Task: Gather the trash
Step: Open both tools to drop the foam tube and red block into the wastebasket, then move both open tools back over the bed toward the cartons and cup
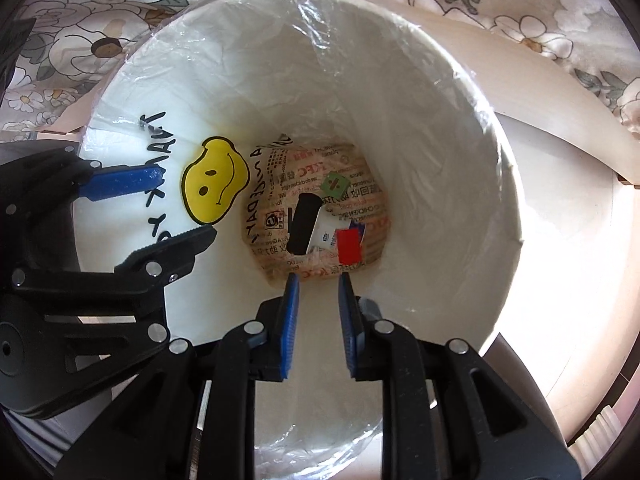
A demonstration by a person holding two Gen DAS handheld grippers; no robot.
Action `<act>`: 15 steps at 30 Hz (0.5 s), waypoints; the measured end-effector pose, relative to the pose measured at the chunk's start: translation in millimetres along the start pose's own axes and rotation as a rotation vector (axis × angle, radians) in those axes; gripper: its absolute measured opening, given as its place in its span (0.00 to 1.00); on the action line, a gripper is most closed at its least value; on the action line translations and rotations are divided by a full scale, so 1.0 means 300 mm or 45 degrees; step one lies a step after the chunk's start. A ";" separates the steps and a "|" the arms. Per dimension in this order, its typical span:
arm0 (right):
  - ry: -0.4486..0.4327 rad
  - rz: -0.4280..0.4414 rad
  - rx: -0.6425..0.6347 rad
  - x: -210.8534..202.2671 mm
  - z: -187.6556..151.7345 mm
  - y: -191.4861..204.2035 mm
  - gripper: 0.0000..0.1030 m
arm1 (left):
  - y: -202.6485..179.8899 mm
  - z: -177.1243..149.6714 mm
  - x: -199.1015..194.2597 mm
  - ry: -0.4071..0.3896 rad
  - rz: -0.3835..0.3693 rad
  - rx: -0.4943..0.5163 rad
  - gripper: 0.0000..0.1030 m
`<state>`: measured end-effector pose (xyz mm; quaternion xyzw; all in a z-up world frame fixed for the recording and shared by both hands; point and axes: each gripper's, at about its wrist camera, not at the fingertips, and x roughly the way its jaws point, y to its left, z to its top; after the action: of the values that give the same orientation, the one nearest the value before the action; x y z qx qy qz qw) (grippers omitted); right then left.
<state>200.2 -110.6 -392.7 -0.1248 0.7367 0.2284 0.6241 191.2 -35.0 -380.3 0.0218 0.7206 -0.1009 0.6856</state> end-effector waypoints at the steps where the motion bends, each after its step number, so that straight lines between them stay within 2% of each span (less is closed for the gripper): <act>1: -0.007 -0.010 -0.007 -0.006 -0.004 0.002 0.21 | -0.004 -0.002 -0.002 0.001 -0.001 0.010 0.56; 8: -0.069 -0.033 0.000 -0.075 -0.038 0.004 0.21 | -0.020 -0.022 -0.065 -0.051 0.023 0.039 0.57; 15: -0.241 -0.079 0.016 -0.229 -0.080 0.007 0.21 | -0.044 -0.057 -0.214 -0.200 0.108 0.085 0.60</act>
<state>191.6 -127.6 -322.4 -0.1217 0.6715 0.2151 0.6986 175.9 -38.1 -314.3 0.0670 0.6592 -0.0972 0.7426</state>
